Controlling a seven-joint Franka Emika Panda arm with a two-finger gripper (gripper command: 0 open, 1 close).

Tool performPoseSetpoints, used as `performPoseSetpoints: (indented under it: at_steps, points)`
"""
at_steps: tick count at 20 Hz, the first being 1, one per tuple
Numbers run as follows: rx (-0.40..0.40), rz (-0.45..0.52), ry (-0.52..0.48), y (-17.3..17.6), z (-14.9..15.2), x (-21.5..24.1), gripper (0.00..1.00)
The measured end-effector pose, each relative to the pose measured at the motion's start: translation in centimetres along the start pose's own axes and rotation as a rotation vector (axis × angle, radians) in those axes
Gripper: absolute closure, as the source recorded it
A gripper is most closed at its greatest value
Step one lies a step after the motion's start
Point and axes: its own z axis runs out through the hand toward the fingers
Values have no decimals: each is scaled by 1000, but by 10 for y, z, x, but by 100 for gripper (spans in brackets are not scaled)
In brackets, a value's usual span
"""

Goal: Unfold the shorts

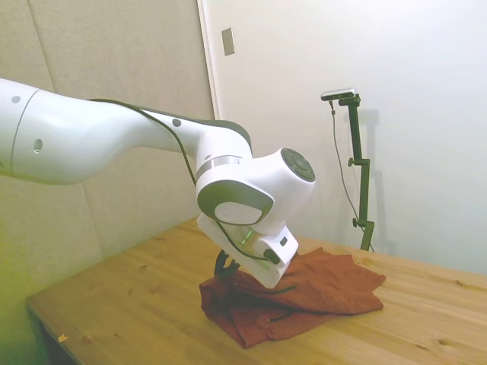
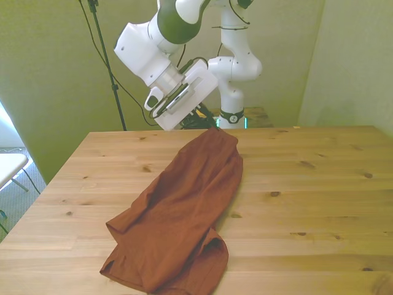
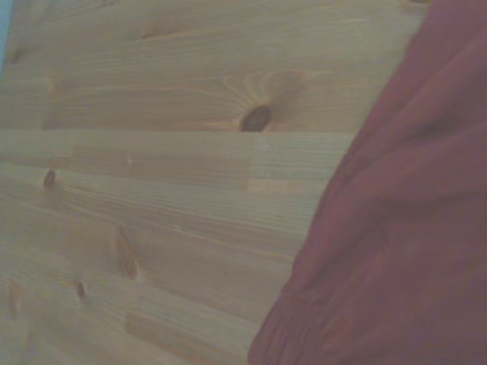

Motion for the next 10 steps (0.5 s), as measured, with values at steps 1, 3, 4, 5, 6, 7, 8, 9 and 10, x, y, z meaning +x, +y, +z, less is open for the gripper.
performPoseSetpoints:
  at_steps: [1,3,4,5,6,7,8,9,10]
  points:
    - [1,-7,-2,-4,2,0,100]
    - [10,-19,-7,-13,6,0,100]
    - [11,-25,-7,-18,9,1,100]
    - [11,-33,-9,-23,11,3,100]
    - [10,-38,-12,-28,14,4,100]
    - [5,-42,-16,-34,17,7,100]
    - [1,-45,-19,-38,19,9,0]
    - [-4,-46,-25,-42,23,11,0]
    - [-8,-50,-32,-45,28,13,0]
